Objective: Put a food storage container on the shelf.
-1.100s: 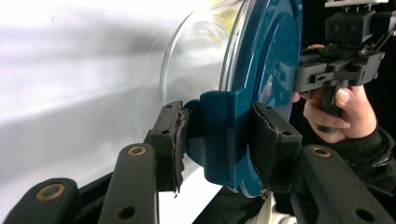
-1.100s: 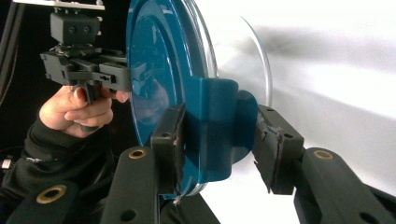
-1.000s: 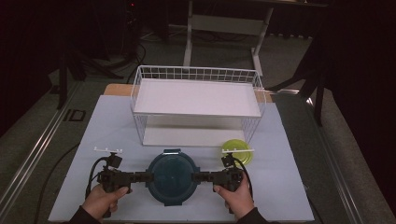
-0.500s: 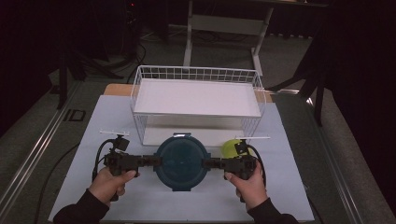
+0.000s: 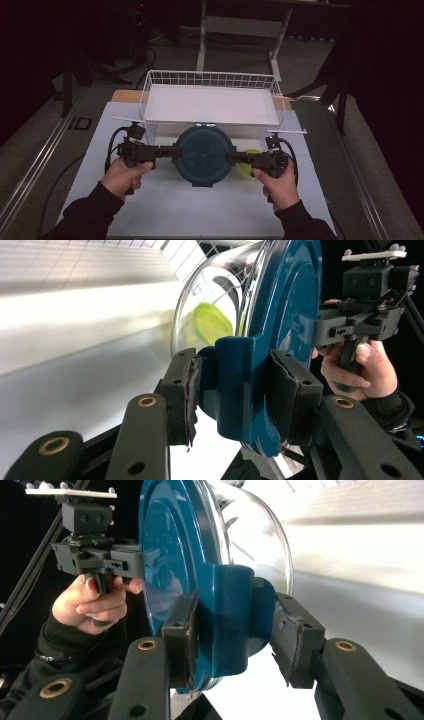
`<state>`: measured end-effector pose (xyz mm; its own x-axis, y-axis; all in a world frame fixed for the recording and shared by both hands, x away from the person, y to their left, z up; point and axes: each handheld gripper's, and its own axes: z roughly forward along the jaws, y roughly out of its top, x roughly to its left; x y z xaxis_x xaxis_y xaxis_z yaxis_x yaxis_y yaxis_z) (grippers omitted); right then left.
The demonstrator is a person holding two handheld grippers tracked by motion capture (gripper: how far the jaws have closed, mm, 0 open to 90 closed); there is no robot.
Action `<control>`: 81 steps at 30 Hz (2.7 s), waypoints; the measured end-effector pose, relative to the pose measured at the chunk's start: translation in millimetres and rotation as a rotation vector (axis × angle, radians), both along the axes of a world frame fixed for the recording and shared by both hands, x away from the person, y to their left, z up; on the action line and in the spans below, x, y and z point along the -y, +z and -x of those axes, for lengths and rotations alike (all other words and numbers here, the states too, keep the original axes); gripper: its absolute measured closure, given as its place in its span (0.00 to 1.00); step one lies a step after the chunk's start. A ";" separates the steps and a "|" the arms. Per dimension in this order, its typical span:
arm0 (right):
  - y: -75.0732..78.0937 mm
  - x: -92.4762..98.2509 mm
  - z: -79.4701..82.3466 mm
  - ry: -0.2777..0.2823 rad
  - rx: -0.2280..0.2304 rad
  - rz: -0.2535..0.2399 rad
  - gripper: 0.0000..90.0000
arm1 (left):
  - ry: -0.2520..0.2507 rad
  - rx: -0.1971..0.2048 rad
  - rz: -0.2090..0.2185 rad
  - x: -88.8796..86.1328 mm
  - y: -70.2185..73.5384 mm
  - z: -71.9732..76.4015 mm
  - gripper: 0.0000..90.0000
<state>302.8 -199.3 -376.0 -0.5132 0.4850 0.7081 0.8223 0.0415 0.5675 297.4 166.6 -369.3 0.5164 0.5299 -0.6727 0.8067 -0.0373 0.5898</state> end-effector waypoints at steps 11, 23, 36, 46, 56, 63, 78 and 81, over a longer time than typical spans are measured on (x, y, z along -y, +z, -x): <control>32.6 11.1 -20.0 -0.035 0.044 -0.024 0.62 | -0.003 0.050 -0.009 11.6 36.1 -25.9 0.63; 58.0 26.0 -52.4 -0.085 0.054 -0.027 0.62 | -0.013 0.061 -0.012 27.1 62.1 -70.3 0.63; 51.5 29.6 -81.9 -0.137 0.008 -0.030 0.61 | 0.026 0.055 -0.001 32.2 55.4 -98.1 0.63; 53.5 26.8 -96.8 -0.170 -0.022 -0.037 0.61 | 0.043 0.013 0.074 27.4 47.9 -115.5 0.62; 50.0 22.6 -108.8 -0.207 -0.051 -0.008 0.52 | 0.115 -0.007 0.081 27.4 36.3 -128.5 0.57; 54.1 20.3 -112.0 -0.219 -0.039 0.029 0.53 | 0.105 0.033 0.075 27.2 35.5 -127.6 0.56; 75.9 15.7 -73.9 -0.181 0.114 0.084 0.48 | 0.067 0.169 0.066 18.5 43.4 -89.3 0.53; 77.5 10.7 -62.9 -0.162 0.143 0.091 0.48 | 0.048 0.214 0.045 18.7 43.0 -77.3 0.51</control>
